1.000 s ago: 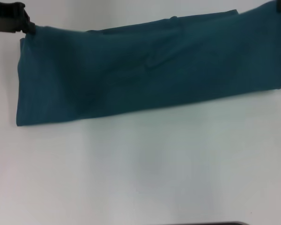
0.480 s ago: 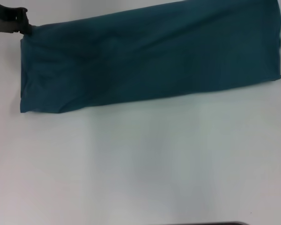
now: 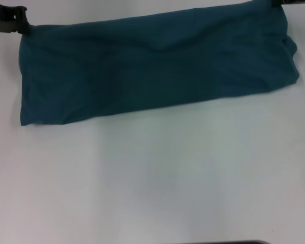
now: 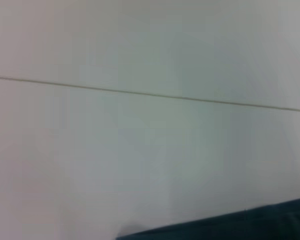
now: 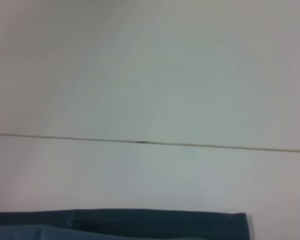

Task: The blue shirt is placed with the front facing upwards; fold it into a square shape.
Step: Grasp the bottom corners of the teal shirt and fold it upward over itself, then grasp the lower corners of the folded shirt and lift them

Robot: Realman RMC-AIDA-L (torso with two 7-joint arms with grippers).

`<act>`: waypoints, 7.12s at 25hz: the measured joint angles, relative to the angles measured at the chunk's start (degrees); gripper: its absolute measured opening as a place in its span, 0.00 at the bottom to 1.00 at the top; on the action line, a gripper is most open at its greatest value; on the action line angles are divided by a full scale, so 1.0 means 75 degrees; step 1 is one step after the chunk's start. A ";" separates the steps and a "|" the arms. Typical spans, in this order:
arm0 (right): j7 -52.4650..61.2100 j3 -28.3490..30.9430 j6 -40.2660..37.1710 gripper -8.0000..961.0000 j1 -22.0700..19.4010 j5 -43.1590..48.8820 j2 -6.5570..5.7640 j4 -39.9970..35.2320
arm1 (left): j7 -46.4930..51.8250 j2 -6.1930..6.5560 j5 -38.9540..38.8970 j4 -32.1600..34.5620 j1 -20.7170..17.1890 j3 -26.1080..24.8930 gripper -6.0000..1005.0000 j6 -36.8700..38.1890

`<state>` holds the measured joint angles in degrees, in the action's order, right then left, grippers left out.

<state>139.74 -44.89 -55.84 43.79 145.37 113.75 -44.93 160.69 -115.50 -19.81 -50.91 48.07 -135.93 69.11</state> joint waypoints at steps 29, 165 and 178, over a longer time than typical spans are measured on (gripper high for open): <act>-0.0070 -0.0941 0.2389 0.04 0.0205 0.0060 0.0298 0.0598 | 0.0172 -0.0173 0.0532 -0.0110 0.0003 0.0570 0.01 -0.0359; -0.3092 0.2319 -0.4981 0.96 -0.3109 -0.3973 -0.0228 -0.0173 | -0.1610 -0.0105 -0.3089 0.0869 -0.2376 -0.0843 0.70 0.1181; -0.3033 0.2398 -0.4994 0.96 -0.3095 -0.3925 -0.0325 -0.0173 | -0.1563 -0.0287 -0.2935 0.0268 -0.2280 -0.0525 0.61 0.1296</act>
<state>116.99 -26.91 -93.29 20.58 115.93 111.31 -46.23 148.97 -117.65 -41.82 -48.90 30.97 -139.87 78.82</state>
